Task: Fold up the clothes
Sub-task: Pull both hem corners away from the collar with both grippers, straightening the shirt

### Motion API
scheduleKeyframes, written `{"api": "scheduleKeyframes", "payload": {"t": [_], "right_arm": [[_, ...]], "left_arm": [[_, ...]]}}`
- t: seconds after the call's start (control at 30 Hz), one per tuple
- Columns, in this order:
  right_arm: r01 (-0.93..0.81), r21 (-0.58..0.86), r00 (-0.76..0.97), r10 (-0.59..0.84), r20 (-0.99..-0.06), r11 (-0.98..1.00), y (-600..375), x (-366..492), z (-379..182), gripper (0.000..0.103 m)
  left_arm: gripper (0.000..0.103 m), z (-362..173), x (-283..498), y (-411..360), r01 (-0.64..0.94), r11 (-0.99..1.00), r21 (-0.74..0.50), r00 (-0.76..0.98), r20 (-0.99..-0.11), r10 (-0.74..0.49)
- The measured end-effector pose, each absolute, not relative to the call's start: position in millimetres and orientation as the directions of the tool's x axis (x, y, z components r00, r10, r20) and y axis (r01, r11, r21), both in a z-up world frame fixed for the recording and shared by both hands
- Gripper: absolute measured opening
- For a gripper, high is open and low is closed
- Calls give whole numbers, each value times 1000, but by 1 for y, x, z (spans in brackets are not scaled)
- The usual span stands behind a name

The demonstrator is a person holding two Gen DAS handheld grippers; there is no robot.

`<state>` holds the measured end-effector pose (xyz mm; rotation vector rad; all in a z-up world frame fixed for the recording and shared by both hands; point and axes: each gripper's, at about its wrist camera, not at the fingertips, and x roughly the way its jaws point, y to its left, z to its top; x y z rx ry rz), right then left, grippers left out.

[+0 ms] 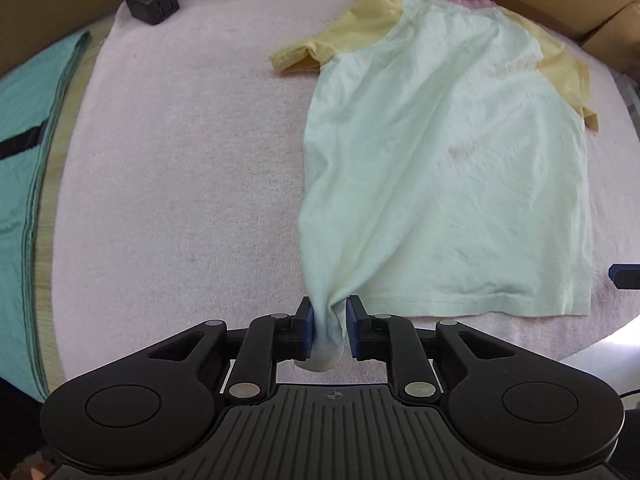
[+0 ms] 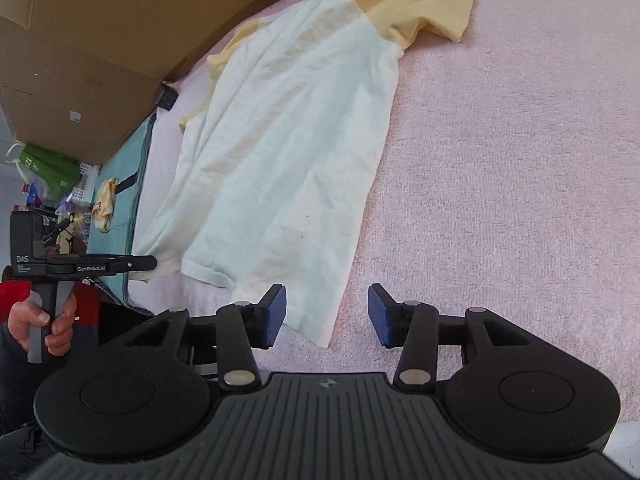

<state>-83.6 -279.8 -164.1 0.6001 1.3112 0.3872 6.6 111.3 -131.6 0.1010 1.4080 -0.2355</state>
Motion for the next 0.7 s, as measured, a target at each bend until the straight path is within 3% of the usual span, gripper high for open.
{"api": "scheduleKeyframes", "payload": {"t": [0.07,0.13,0.23,0.33,0.37,0.4,0.43,0.47,0.5,0.6,0.7], "right_arm": [[85,614,212,587,-781,785,-273,-83,-171,44],[110,617,194,592,-782,780,-268,-82,-179,35],[122,612,198,585,-787,781,-260,-81,-183,32],[125,605,209,575,-791,786,-255,-80,-184,31],[121,599,209,570,-795,791,-254,-80,-184,21],[120,593,207,564,-799,796,-252,-79,-185,1],[120,590,205,562,-802,798,-250,-79,-188,2],[119,589,205,560,-802,799,-249,-79,-189,2],[116,590,210,560,-801,799,-249,-78,-187,2],[109,610,231,577,-783,785,-250,-79,-179,1],[88,647,270,607,-748,758,-255,-79,-157,1]], "left_arm": [[36,-134,9,110,230,972,-52,143,-986,-86],[45,-138,11,111,229,972,-45,137,-987,-78],[56,-147,11,119,215,976,-34,125,-990,-62],[61,-157,14,123,192,981,-18,113,-993,-40],[61,-160,15,125,187,982,-16,109,-993,-37],[61,-162,16,125,186,982,-16,107,-994,-36],[56,-165,17,125,185,983,-16,105,-994,-36],[44,-167,18,126,185,983,-16,103,-994,-35],[25,-169,19,126,187,982,-28,99,-994,-47],[4,-167,20,129,164,984,-69,95,-992,-86],[2,-155,16,131,168,983,-71,118,-989,-92]]}}
